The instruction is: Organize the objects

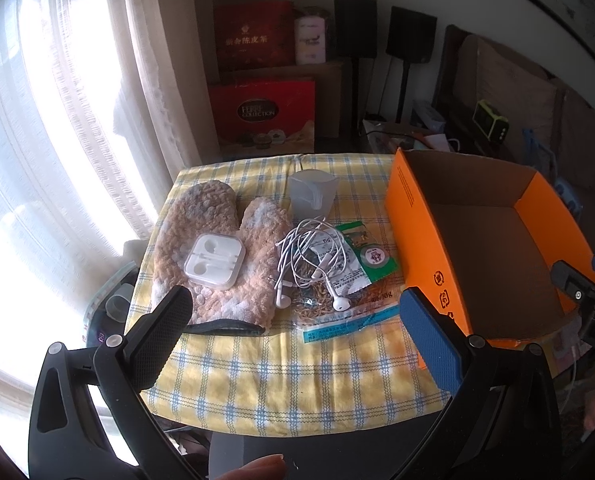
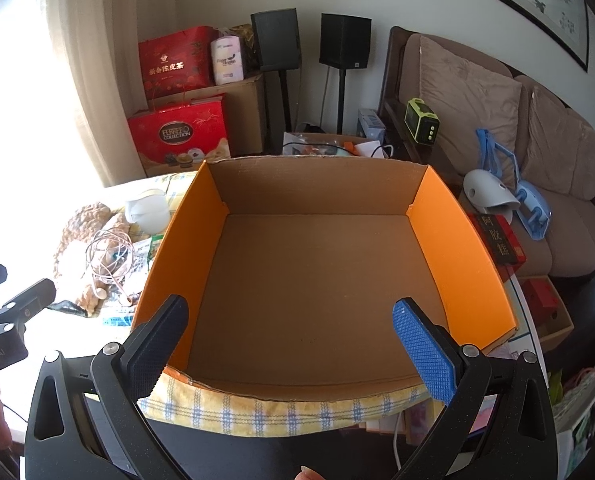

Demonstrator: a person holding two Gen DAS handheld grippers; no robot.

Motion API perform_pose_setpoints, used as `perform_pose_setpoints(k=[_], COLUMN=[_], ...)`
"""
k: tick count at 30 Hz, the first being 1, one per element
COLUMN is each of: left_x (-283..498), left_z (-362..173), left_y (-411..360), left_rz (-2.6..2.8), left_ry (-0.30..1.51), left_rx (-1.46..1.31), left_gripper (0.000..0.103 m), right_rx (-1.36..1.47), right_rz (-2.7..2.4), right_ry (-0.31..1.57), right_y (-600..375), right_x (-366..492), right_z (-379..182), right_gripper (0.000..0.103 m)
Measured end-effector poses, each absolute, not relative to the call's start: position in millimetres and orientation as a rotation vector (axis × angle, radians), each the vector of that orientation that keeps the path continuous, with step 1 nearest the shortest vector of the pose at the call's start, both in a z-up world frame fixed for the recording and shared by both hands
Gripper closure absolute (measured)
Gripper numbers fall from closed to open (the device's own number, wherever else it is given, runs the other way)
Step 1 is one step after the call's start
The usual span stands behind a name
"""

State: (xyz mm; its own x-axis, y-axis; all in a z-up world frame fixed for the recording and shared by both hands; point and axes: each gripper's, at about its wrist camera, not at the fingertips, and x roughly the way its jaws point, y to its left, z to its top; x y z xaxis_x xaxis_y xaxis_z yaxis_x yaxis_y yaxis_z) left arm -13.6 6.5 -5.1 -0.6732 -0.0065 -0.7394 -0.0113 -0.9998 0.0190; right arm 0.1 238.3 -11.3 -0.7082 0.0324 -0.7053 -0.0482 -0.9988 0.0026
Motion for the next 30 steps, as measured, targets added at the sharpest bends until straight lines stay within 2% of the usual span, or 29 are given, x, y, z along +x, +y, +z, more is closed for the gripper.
perform_pose_setpoints(k=[11,19,30], left_x=[-35.5,-49.9,-63.8], left_z=[-7.3,-13.1,-30.3], left_y=[-1.0,-8.0,-17.1], left_rz=[2.888,2.859,2.851], left_ry=[0.052,-0.015,0.061], left_rx=[-1.274,-1.255,-1.326], left_gripper=[0.0,0.0,0.0], right_rx=[-1.161,-1.18,-1.253], right_rz=[2.836,2.75,2.609], right_ry=[0.061,-0.006,0.035], right_y=[274.7,314.4,381.2], right_x=[-12.0,-29.1,-48.3], right_z=[-6.1,-12.0,-37.4], right_gripper=[0.0,0.0,0.003])
